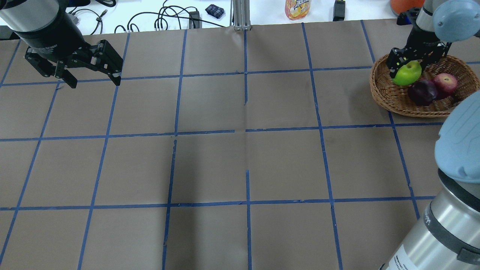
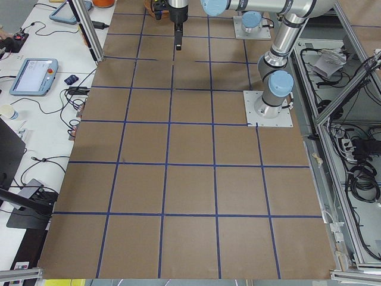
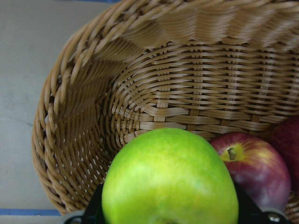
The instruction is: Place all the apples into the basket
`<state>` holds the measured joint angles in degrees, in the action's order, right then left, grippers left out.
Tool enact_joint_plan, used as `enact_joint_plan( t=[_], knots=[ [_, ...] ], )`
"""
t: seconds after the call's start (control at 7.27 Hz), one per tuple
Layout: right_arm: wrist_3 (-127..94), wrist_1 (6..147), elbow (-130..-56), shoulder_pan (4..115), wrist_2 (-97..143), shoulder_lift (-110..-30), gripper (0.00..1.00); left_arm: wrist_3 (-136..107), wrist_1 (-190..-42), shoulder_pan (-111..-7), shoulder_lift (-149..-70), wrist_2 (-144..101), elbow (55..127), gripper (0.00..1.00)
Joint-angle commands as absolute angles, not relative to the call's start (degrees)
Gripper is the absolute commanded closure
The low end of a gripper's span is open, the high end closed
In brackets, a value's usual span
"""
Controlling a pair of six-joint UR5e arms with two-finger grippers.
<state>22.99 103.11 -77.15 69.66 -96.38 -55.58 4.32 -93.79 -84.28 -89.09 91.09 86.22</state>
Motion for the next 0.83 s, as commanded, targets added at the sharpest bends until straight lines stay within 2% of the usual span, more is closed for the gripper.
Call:
enact_joint_plan(
  t=[0.0,0.14,0.28,0.69],
  knots=[
    [23.1,103.4,-79.5,69.4,-96.0,-55.5,0.56,4.4,-93.8,-84.4,-88.4,91.1,86.7,0.00],
    [23.2,103.2,-78.8,69.4,-95.8,-55.6,0.13,4.6,-93.8,-84.3,-88.1,91.1,86.8,0.00],
    [23.3,102.9,-78.3,69.4,-96.0,-55.9,0.00,4.6,-93.7,-84.3,-87.9,91.2,86.8,0.00],
    [23.2,97.7,-78.0,69.9,-95.8,-61.9,0.00,4.2,-93.3,-84.4,-88.1,90.9,86.8,0.00]
  ],
)
